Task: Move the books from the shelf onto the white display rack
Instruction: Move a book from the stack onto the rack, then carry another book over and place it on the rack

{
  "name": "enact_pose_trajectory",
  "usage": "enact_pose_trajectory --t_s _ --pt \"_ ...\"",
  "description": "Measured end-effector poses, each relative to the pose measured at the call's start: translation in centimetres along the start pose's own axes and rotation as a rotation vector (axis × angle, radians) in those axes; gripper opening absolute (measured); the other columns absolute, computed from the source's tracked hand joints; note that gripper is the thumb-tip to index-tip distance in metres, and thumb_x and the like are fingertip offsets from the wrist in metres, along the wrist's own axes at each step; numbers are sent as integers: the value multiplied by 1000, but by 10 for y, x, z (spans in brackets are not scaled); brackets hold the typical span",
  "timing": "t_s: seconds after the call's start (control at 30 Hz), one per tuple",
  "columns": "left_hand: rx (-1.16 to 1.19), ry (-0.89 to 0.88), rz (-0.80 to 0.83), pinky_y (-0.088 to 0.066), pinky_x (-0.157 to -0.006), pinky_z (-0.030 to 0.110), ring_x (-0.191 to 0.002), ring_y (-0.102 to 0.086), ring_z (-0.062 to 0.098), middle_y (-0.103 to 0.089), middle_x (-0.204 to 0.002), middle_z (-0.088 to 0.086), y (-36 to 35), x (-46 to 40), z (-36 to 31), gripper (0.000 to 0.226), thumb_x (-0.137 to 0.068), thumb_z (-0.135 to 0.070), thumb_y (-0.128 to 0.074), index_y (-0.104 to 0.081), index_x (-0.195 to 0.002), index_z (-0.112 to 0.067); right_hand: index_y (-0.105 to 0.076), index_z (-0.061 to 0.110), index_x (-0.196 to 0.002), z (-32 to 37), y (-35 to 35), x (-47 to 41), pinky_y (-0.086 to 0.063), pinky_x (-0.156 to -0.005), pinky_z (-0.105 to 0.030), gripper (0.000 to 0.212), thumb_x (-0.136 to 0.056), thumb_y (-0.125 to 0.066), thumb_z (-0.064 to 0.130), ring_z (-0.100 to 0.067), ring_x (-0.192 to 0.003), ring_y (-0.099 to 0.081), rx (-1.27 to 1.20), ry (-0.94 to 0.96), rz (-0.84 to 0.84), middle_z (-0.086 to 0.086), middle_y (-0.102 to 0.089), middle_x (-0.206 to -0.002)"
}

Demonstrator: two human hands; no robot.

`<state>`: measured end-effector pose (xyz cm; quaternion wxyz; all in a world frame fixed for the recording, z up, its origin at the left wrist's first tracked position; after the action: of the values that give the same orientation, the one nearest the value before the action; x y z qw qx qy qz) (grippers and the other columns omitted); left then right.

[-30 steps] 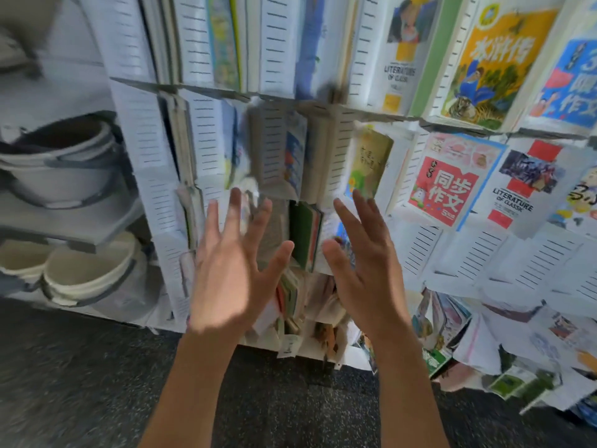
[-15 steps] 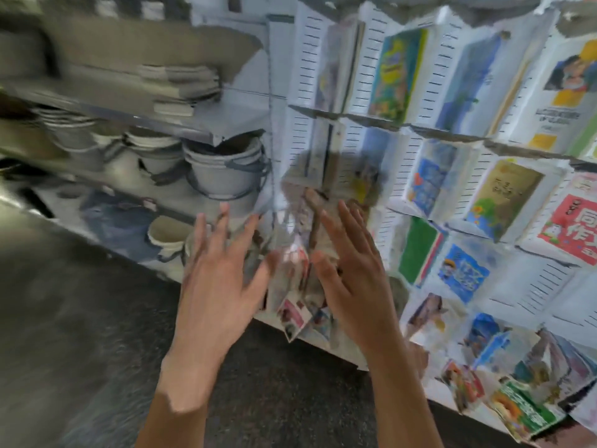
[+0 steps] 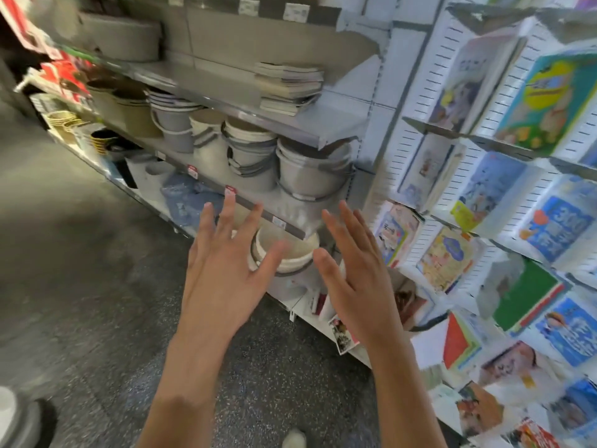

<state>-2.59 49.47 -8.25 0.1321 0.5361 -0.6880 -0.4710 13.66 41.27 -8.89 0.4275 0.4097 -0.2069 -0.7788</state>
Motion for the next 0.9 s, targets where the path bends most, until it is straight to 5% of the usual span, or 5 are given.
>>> enact_pose_trajectory --t_s 0.13,0.3,0.43,0.77,0.9 --pt "5 44 -52 -15 -120 50 -153 11 13 2 -167 -10 6 -43 41 72 -91 -77 -28 -23 -155 -43 -35 32 -151 8 -38 -52 -18 -122 -39 69 -95 -24 70 -6 -151 -7 -43 49 7 10 -19 -164" --pt "-39 61 -102 -16 -121 48 -154 4 20 -1 -167 -7 11 -120 92 79 -84 -79 -18 -25 -154 -42 -33 35 -151 11 -98 -138 -9 -120 -27 67 -93 -25 67 -1 -150 -2 -107 73 72 13 -16 -164" --pt "-48 83 -107 -16 -121 46 -153 5 18 -2 -167 -8 20 -194 121 81 -83 -79 -16 -24 -155 -41 -29 37 -153 5 -134 -217 -11 -122 -33 66 -94 -23 67 -1 -150 -2 -130 73 69 16 -13 -164" --pt "60 49 -99 -21 -121 55 -153 8 13 2 -167 -12 -5 -337 191 77 -85 -80 -20 -24 -153 -45 -26 45 -147 -7 -212 -353 -6 -119 -27 73 -86 -12 82 0 -150 -2 -85 36 79 20 -13 -162" --pt "94 -7 -68 -21 -120 56 -154 7 18 -2 -167 -8 -11 -394 219 77 -87 -78 -24 -25 -155 -42 -30 39 -151 -13 -237 -400 -15 -123 -41 68 -91 -19 71 -3 -151 -5 -20 -1 38 16 -17 -163"
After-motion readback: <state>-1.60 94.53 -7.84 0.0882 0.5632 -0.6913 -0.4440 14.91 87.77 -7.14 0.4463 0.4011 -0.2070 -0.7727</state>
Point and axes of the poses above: each hand's wrist, its own x-axis away from the middle knuckle, its own y-axis out of the back of the hand, z = x × y, the point moved 6 cm from there along -x, towards the middle knuckle
